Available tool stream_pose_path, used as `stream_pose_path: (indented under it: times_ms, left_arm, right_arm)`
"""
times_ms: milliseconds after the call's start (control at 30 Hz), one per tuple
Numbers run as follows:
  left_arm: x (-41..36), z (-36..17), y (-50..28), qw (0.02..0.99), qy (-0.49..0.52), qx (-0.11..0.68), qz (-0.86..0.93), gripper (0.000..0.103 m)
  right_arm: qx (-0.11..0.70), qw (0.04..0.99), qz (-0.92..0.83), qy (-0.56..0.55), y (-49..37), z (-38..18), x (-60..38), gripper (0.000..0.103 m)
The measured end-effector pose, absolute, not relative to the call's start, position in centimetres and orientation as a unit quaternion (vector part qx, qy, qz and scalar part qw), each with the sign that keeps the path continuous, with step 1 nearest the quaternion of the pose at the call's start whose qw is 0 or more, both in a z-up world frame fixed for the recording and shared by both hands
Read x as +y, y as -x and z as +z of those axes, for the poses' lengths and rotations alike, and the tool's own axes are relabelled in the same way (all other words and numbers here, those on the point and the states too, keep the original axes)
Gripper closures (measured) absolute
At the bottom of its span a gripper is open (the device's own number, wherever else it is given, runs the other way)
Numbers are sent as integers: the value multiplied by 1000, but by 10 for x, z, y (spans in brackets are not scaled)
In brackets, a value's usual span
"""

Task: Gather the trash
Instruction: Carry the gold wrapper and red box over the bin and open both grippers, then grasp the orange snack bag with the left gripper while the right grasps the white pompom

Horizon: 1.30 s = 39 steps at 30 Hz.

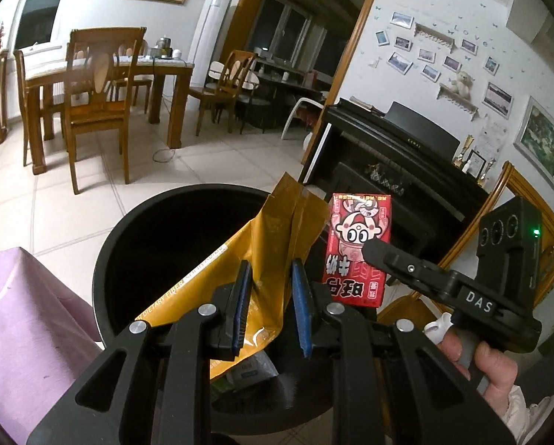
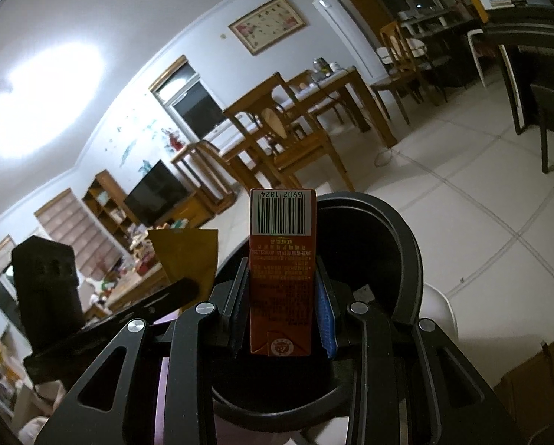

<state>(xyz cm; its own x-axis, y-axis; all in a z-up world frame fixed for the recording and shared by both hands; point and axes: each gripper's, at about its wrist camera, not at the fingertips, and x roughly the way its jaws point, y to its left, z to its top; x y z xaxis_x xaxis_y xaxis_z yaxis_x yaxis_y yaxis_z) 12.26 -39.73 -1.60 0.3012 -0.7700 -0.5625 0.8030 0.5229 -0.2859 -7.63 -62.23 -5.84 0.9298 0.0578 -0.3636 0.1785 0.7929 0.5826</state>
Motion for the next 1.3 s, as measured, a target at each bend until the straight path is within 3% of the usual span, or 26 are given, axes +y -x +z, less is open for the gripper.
stream_pose_path:
  times_ms: [200,267,300,333,367,567,800,1300]
  left_arm:
    - [-404,-15,-125,809,-39,337,-479,77]
    - [-402,-13,-124,812,-42,338,-474,60]
    - [-400,-11,-122,818,-41,332,-468,35]
    - [-396,-8,-119,826,-38,321,-462,19]
    - [-392,-5,-117,832,-36,311,-459,17]
    - [-369,14,-106,842,-35,297,-448,13]
    - [-314,36,-79,863,-29,275,-423,12]
    - [-100,44,-49,923,24,295,-248,8]
  right_arm:
    - [193,928,-26,-318,73,-56,-608,65]
    - [188,929,-31,-318,81,-55,-603,41]
    - [184,929,-33,-318,82,-55,-604,37]
    - [180,930,-33,-319,82,-53,-604,34]
    - [178,931,-32,-316,82,-52,-602,32]
    - [180,932,-26,-312,80,-46,-590,24]
    - [186,940,3,-284,72,-26,-552,23]
    - [253,939,149,-178,8,11,-359,23]
